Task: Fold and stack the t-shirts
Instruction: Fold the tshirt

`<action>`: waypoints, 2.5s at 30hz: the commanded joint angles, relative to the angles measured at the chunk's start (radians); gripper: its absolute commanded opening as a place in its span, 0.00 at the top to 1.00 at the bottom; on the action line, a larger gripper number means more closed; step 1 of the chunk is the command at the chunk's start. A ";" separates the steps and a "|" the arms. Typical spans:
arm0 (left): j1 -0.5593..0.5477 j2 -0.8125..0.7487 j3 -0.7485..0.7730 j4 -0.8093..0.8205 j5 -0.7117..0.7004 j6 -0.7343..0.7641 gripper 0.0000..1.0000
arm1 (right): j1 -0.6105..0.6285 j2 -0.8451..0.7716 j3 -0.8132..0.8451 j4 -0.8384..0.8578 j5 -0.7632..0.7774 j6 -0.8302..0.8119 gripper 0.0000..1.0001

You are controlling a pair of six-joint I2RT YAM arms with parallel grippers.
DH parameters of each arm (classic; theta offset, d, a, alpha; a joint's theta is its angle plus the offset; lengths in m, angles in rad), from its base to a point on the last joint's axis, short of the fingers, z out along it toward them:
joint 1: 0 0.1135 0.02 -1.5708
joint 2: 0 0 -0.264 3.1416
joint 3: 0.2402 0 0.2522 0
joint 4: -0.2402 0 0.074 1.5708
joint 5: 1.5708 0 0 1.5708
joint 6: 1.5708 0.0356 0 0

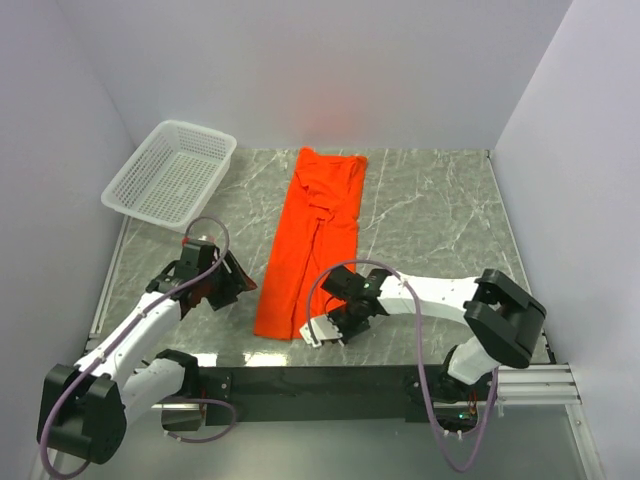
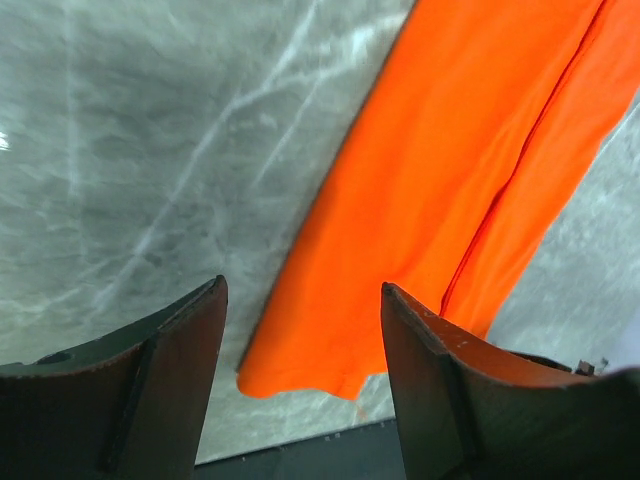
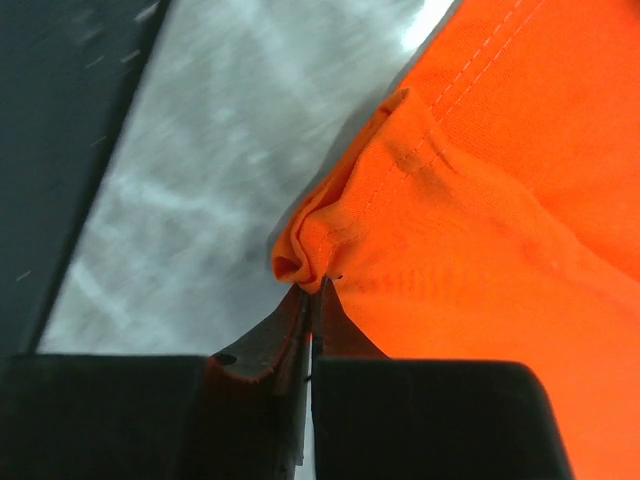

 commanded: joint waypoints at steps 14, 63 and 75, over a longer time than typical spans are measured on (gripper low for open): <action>-0.110 0.284 0.028 0.181 0.290 0.019 0.35 | -0.011 -0.238 -0.228 -0.095 0.023 0.084 0.96; 0.059 1.593 1.662 0.335 0.165 -0.002 0.46 | -0.942 0.354 0.742 0.068 -0.330 1.293 0.50; 0.030 1.674 1.714 0.317 0.164 -0.048 0.55 | -0.953 0.346 0.723 0.065 -0.317 1.295 0.50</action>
